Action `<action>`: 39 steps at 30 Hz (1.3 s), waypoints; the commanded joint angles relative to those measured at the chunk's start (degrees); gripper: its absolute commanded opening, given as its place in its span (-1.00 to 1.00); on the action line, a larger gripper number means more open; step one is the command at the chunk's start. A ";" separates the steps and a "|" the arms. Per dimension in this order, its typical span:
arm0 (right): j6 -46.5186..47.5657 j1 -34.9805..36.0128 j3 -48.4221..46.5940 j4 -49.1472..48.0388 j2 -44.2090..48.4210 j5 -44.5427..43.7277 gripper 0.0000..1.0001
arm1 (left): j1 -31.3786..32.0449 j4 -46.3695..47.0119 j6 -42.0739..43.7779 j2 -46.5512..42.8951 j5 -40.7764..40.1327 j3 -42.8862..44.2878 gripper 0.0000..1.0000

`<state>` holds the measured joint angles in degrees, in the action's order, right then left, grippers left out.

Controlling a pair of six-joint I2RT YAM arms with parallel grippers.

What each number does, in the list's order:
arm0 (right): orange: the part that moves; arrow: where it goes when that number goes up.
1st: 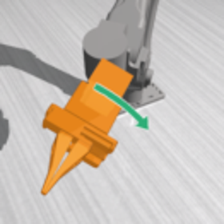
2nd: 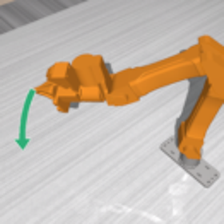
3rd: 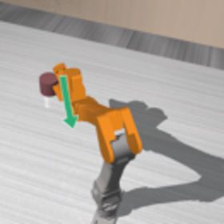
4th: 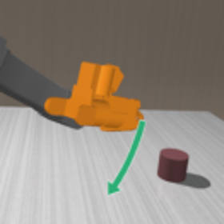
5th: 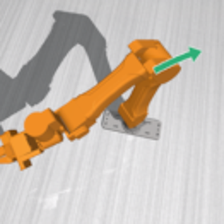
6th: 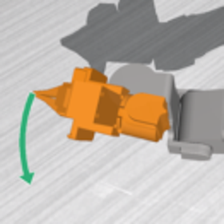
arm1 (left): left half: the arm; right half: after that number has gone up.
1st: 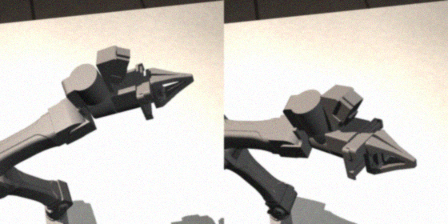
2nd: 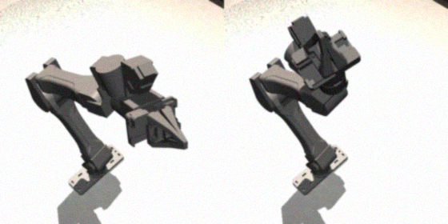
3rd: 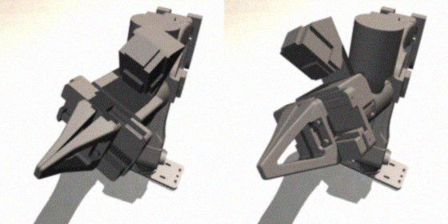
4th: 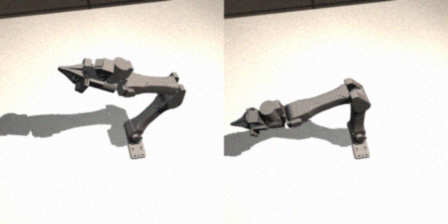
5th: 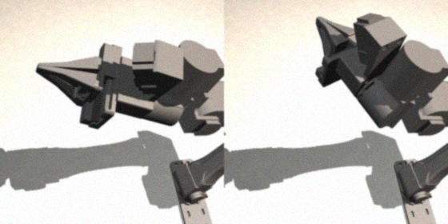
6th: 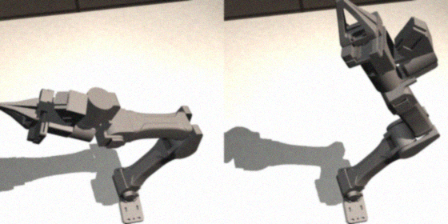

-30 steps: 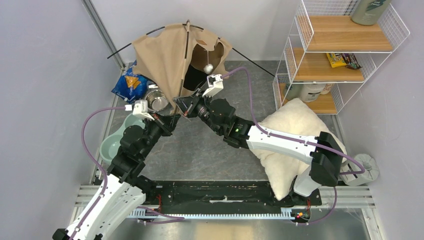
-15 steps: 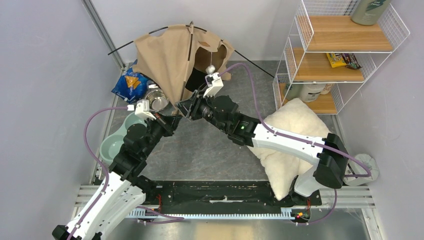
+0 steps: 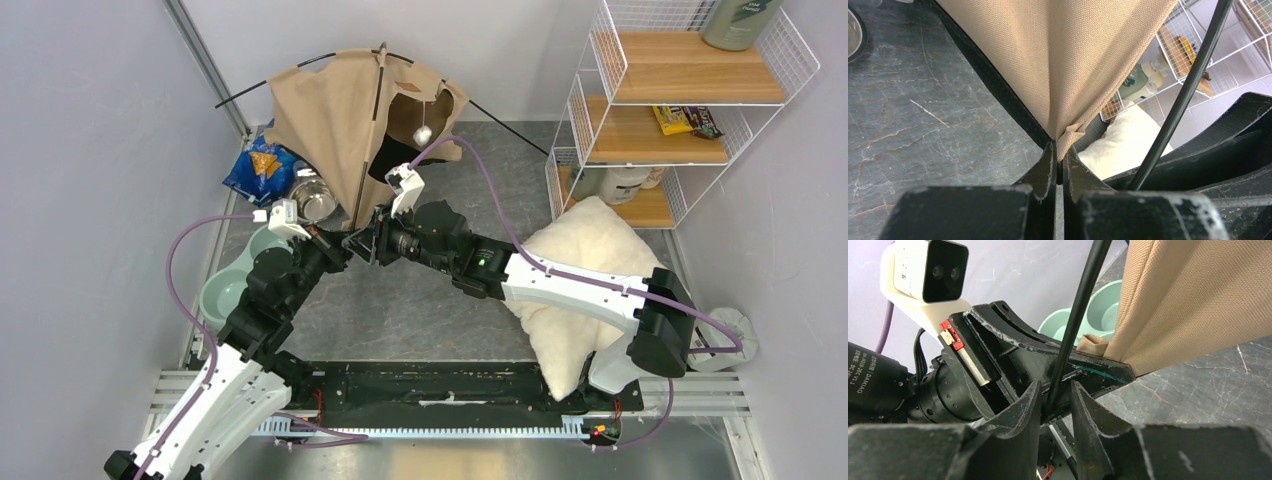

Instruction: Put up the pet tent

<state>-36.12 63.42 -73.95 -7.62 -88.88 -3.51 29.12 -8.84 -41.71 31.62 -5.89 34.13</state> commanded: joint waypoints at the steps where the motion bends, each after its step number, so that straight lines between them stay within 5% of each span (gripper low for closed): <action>1: 2.10 0.00 -0.49 -1.36 0.84 -0.44 -0.32 | 0.33 0.19 -0.79 -0.08 1.06 1.33 -0.96; 14: 3.07 0.04 -3.12 -3.13 -1.95 -1.77 -0.24 | 0.32 1.06 1.24 -0.71 4.16 -0.03 -0.96; 19: 2.85 0.04 -2.36 -4.73 -1.30 -2.93 -1.00 | 0.32 0.93 1.71 -1.56 4.49 -0.85 -0.96; 39: 4.78 -2.72 -1.55 -24.69 2.05 -17.40 -1.00 | 0.34 4.60 13.42 -7.08 11.98 -9.35 -0.96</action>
<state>-34.48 64.88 -70.85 -14.57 -88.14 -7.84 28.69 0.45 -32.75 25.17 -2.35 26.41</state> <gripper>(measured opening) 0.022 0.047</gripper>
